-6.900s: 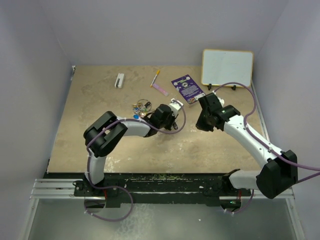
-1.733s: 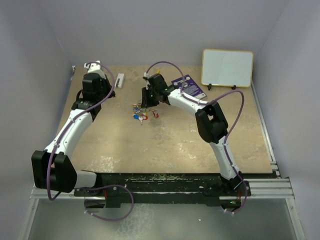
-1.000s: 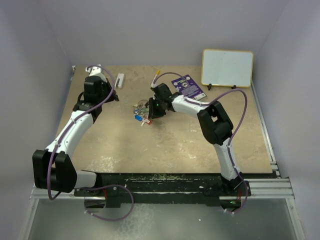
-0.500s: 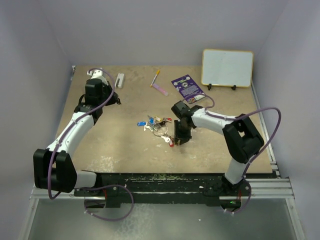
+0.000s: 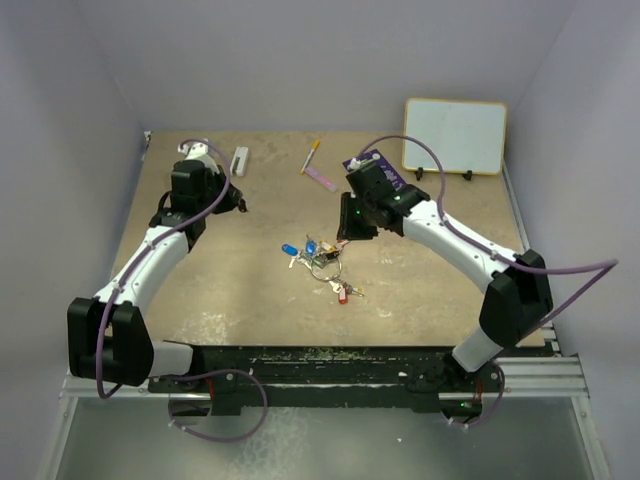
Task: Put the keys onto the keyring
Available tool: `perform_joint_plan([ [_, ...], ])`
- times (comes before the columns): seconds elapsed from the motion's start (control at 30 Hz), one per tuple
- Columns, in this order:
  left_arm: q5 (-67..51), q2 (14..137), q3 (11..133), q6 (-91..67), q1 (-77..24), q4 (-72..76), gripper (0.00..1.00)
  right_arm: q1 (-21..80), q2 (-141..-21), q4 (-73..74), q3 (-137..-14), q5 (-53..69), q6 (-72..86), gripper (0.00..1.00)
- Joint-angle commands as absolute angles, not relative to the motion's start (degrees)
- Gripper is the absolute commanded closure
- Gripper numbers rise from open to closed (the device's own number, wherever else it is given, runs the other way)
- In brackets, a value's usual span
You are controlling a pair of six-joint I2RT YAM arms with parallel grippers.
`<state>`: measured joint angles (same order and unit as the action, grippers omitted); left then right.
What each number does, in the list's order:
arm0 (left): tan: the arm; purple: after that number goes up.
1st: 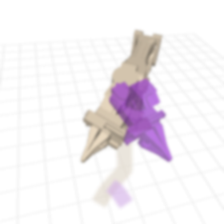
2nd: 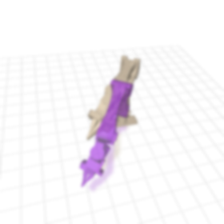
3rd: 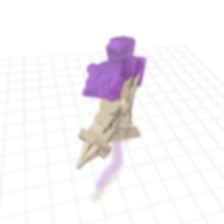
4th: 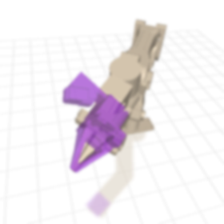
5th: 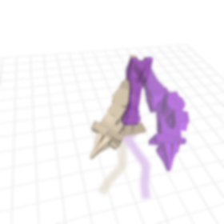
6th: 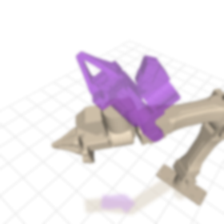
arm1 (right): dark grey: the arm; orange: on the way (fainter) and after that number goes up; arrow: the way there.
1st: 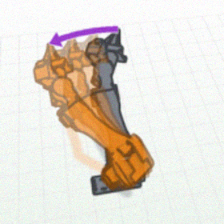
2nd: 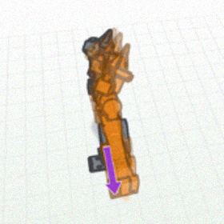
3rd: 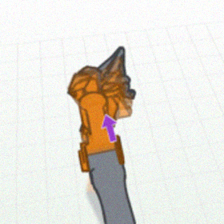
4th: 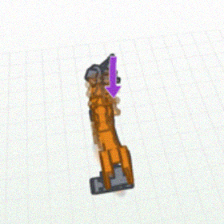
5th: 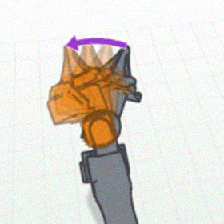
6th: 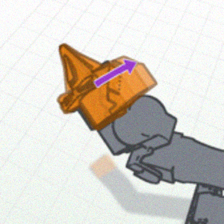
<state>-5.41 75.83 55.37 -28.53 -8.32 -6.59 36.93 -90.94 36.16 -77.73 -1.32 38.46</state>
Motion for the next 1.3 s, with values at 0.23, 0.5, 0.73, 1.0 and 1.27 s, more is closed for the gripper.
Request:
perform_joint_plan([
  [0.23, -6.3, 73.6, 55.0, -28.8, -8.0, -2.9, 0.96, 41.9, -107.0, 28.2, -89.3, 2.4, 27.5, 0.68],
  [0.5, -5.9, 73.9, 55.4, -28.8, -8.0, -2.6, 0.96, 42.2, -114.2, 27.1, -94.0, 3.6, 24.4, 0.72],
  [0.73, -5.4, 73.7, 54.9, -28.6, -8.0, -2.4, 0.96, 42.8, -114.6, 24.7, -89.8, 4.9, 23.9, 0.78],
  [1.0, -6.0, 74.3, 55.0, -29.1, -8.0, -2.2, 0.96, 43.4, -116.1, 21.7, -86.1, 4.7, 24.1, 0.79],
  [1.27, -6.0, 74.3, 54.9, -29.4, -8.0, -2.3, 0.96, 42.2, -115.6, 27.1, -83.6, -1.7, 30.4, 0.79],
])
